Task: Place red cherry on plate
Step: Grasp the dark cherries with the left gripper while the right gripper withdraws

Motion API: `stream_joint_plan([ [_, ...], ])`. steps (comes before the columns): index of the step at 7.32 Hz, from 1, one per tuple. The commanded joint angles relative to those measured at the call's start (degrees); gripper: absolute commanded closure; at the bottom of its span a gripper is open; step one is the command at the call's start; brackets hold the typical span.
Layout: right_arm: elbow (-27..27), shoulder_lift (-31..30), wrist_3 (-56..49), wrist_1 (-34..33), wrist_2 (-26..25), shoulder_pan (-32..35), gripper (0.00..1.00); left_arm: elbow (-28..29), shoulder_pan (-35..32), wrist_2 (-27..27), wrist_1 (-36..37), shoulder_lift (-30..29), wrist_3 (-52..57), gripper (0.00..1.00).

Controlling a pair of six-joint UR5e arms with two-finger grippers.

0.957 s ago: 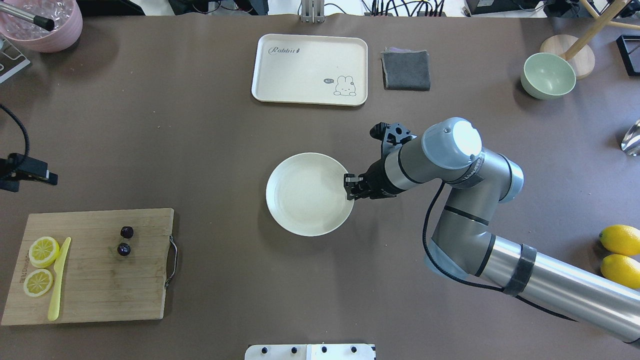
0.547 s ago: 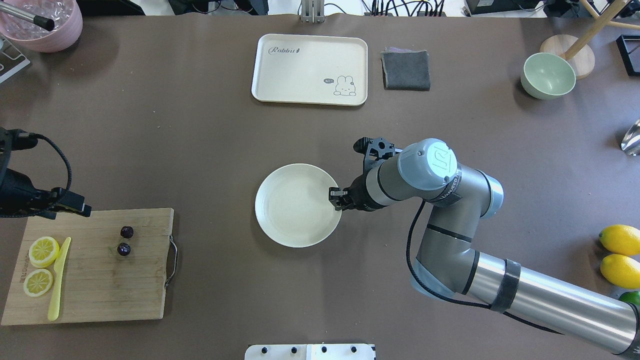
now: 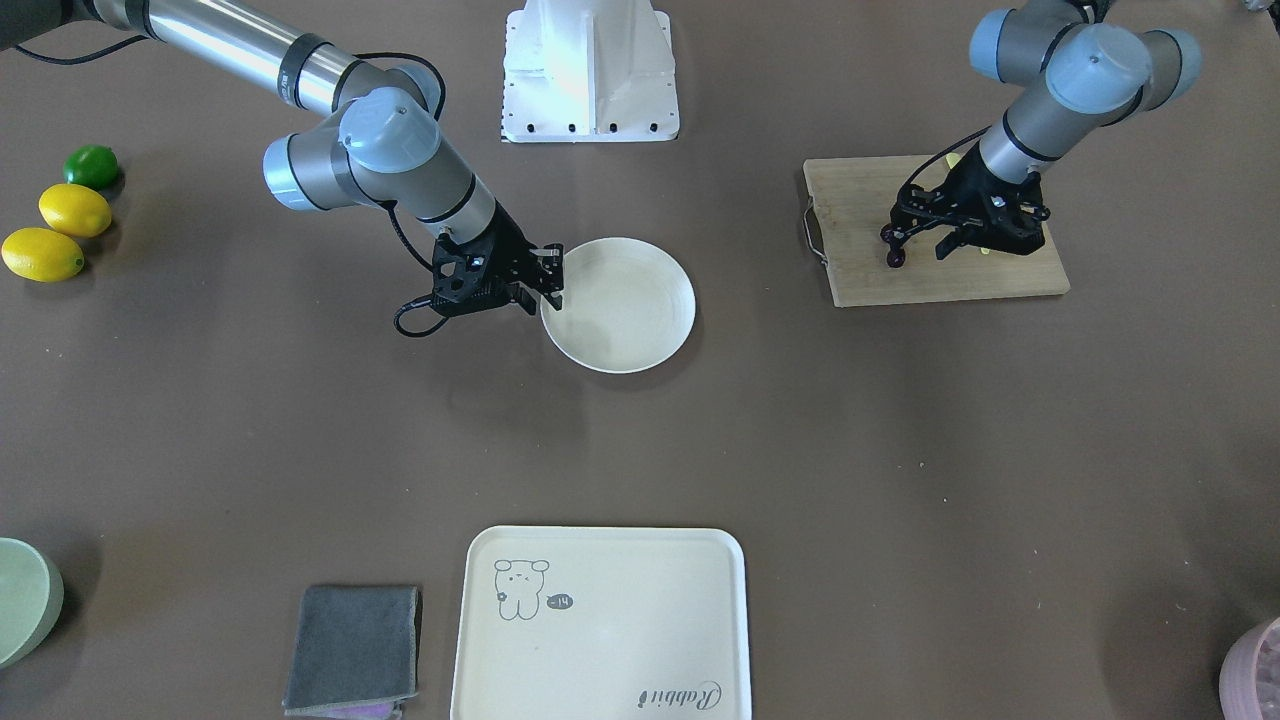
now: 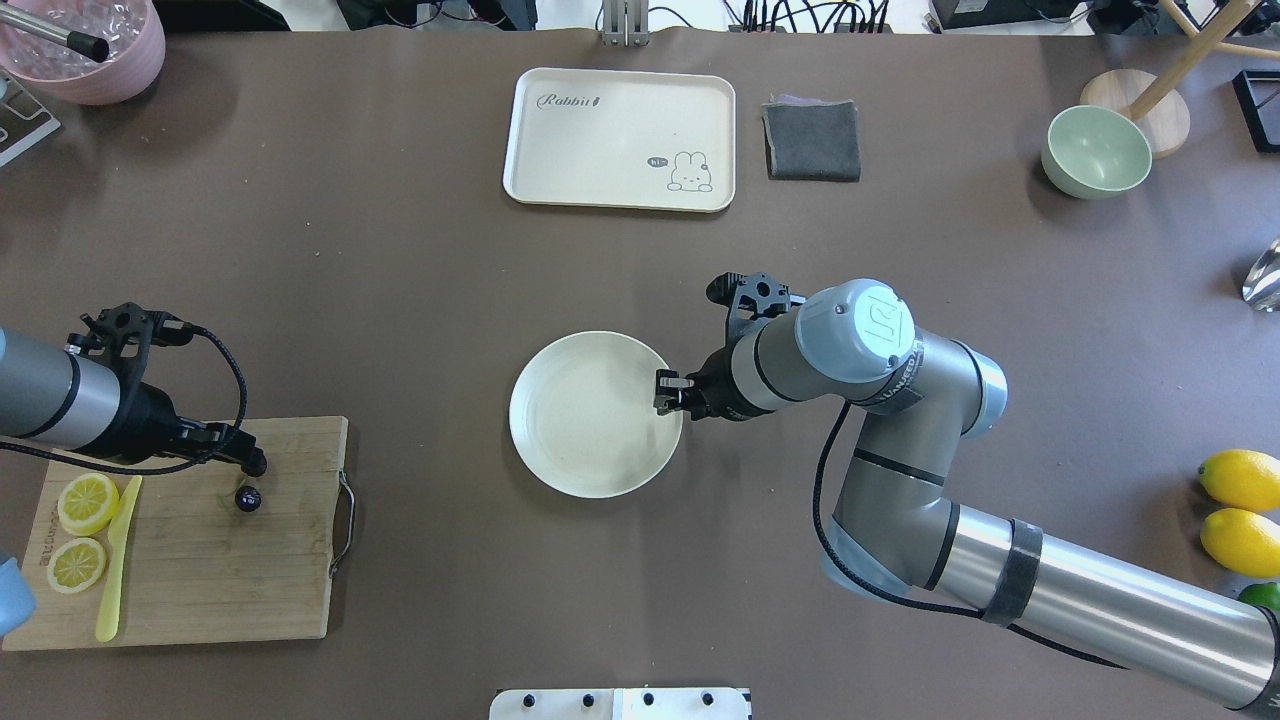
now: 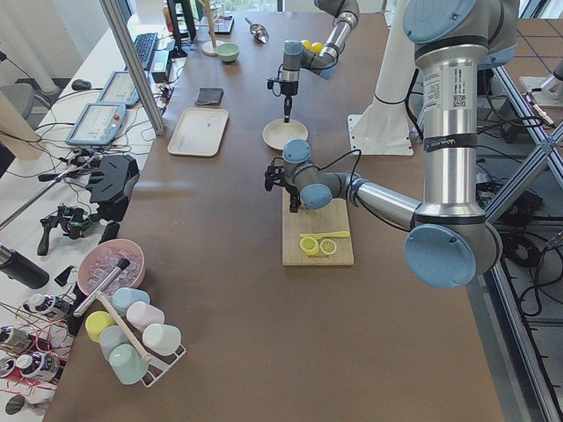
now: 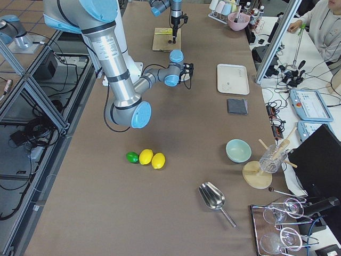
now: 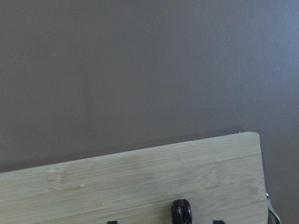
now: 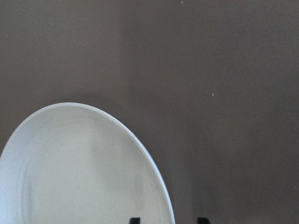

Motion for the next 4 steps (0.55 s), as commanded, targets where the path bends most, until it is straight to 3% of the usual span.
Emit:
stream_joint_plan([
  [1, 1.8, -1.5, -0.5, 0.0, 4.2, 3.1, 0.00, 1.5, 1.7, 0.3, -0.6, -1.0, -0.1, 0.37],
  [2, 3.0, -2.8, -0.6, 0.0, 5.9, 4.4, 0.00, 1.8, 1.8, 0.3, -0.6, -1.7, -0.2, 0.40],
  [3, 3.8, -3.7, -0.7, 0.1, 6.7, 5.1, 0.00, 1.8, 1.9, 0.3, -0.6, -1.7, -0.2, 0.50],
  [4, 4.2, -3.8, -0.8, 0.0, 7.6, 5.9, 0.00, 1.8, 1.9, 0.3, -0.6, -1.6, -0.2, 0.70],
])
